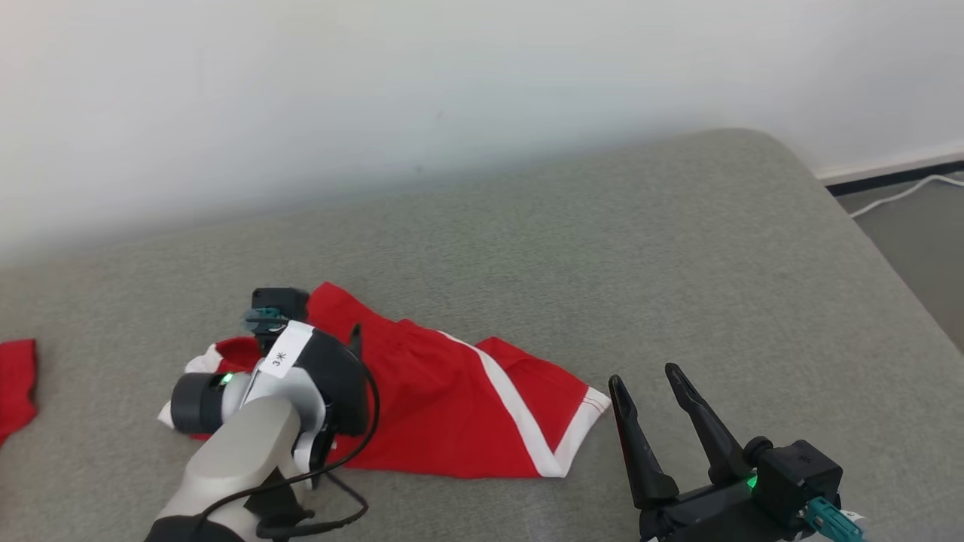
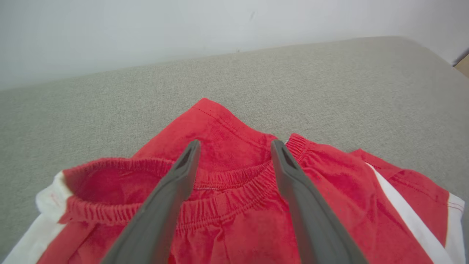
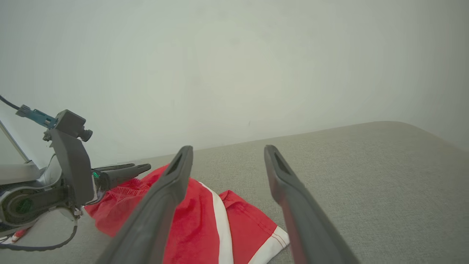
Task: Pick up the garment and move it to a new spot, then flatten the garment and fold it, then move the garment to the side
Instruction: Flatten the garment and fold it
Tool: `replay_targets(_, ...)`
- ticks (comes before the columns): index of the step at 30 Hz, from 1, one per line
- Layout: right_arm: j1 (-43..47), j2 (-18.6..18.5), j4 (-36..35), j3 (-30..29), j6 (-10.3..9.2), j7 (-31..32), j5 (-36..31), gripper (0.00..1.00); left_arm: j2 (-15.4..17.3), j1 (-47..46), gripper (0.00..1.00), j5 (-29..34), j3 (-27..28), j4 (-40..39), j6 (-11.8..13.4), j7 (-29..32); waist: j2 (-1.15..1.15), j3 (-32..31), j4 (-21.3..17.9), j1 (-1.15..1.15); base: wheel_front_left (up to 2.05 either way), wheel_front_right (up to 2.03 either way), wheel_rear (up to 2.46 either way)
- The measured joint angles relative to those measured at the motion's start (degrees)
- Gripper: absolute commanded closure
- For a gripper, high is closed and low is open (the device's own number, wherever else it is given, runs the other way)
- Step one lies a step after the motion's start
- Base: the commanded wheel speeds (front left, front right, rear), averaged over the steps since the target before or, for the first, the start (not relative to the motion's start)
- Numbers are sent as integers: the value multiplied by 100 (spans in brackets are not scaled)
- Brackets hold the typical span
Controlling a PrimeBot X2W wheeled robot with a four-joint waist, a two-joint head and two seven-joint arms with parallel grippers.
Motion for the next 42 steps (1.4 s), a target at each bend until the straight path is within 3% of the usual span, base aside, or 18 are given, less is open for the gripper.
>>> replay_targets(12, 4, 18, 18, 29, -5, -1, 1, 0, -11, -270, 0, -53, -46, 207, 103, 1232, 1, 124, -692, -1, 0, 0, 0)
replay_targets(26, 5, 35, 110, 93, -8, -11, 46, 0, -15, -542, 0, -26, -250, 367, 170, 2396, 0, 210, -1158, -1, 0, 0, 0)
replay_targets(27, 9, 36, 110, 76, -22, -21, 49, 0, -18, -573, 14, -26, -253, 370, 199, 2453, 0, 220, -1170, -1, 0, 0, 0)
replay_targets(28, 7, 35, 110, 68, -41, -35, 51, 0, -18, -618, 50, -26, -255, 381, 199, 2521, 0, 228, -1177, -1, 0, 0, 0)
replay_targets(30, 7, 36, 111, 70, -49, -53, 51, 0, -16, -680, 58, -18, -266, 393, 201, 2632, 0, 236, -1183, -1, 0, 0, 0)
replay_targets(32, 7, 37, 111, 74, -49, -54, 51, 0, -16, -683, 51, 4, -283, 426, 213, 2705, 0, 243, -1182, -1, 0, 0, 0)
replay_targets(33, 7, 37, 111, 75, -49, -54, 51, 0, -18, -689, 26, 12, -291, 452, 238, 2741, 0, 248, -1181, -1, 0, 0, 0)
replay_targets(34, 7, 38, 108, 75, -49, -55, 51, 0, -16, -705, 11, 25, -297, 476, 250, 2781, 0, 254, -1179, -1, 0, 0, 0)
replay_targets(35, 9, 38, 91, 74, -49, -60, 51, 0, -14, -742, 5, 43, -304, 494, 250, 2829, 0, 265, -1176, -1, 0, 0, 0)
replay_targets(37, 7, 38, 79, 75, -49, -63, 51, 0, -11, -806, 0, 55, -304, 501, 252, 2887, 0, 292, -1168, -1, 0, 0, 0)
replay_targets(42, 5, 44, 80, 79, -49, -86, 52, 0, 35, -882, 0, 69, -303, 523, 258, 2983, 0, 368, -1155, 0, 0, 0, 0)
